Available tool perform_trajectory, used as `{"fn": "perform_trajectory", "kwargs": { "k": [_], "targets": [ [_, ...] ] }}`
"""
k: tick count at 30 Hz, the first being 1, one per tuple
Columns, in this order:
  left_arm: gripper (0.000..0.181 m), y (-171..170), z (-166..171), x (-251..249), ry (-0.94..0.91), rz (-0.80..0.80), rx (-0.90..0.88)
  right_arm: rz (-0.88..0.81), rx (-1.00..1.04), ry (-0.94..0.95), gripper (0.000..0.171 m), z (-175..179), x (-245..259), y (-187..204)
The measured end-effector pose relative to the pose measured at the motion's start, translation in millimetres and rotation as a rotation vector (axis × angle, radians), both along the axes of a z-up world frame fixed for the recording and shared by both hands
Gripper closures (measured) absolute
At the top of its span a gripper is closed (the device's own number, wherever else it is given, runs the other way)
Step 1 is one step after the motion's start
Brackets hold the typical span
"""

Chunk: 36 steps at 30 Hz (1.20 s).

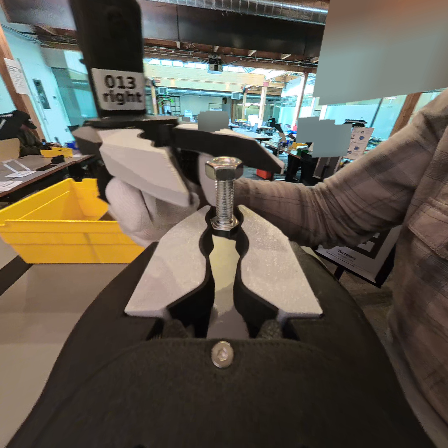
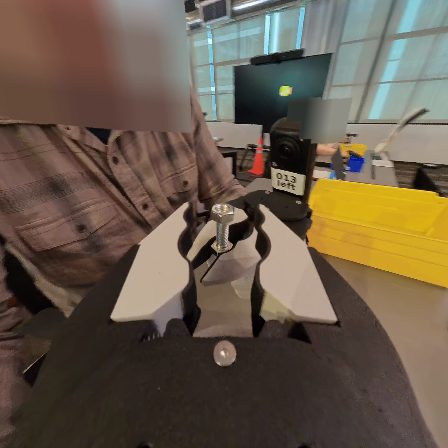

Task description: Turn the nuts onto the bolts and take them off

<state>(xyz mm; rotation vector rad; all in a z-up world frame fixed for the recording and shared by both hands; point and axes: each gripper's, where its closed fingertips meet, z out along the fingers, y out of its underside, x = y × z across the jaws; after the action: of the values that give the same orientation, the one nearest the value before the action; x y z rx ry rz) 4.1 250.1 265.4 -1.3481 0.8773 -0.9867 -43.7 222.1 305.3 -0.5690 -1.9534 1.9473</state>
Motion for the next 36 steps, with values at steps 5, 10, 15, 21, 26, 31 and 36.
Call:
{"fn": "perform_trajectory", "kwargs": {
  "k": [5, 10, 15, 21, 26, 31, 36],
  "targets": [
    [0.167, 23, -4, -17, 0.042, 0.154, -0.002, -0.375, 0.076, 0.034, 0.121, 2, -19, 24],
    [0.167, 45, -12, -33, 0.07, 0.32, -0.011, -0.718, 0.041, 0.077, 0.132, 7, -25, 46],
    [0.167, 47, -15, -34, 0.074, 0.345, -0.009, -0.896, 0.049, 0.046, 0.138, -8, -26, 53],
    [0.167, 48, -17, -35, 0.08, 0.347, -0.012, -0.955, 0.006, 0.061, 0.156, -10, -25, 56],
    [0.167, 45, -16, -32, 0.073, 0.317, -0.013, -0.894, 0.001, 0.072, 0.157, -8, -21, 53],
    [0.167, 39, -12, -27, 0.065, 0.281, -0.006, -0.702, -0.007, 0.082, 0.156, -5, -16, 46],
    [0.167, 20, -6, -10, 0.049, 0.16, 0.005, -0.326, -0.036, 0.044, 0.155, 1, -1, 27]
  ]
}}
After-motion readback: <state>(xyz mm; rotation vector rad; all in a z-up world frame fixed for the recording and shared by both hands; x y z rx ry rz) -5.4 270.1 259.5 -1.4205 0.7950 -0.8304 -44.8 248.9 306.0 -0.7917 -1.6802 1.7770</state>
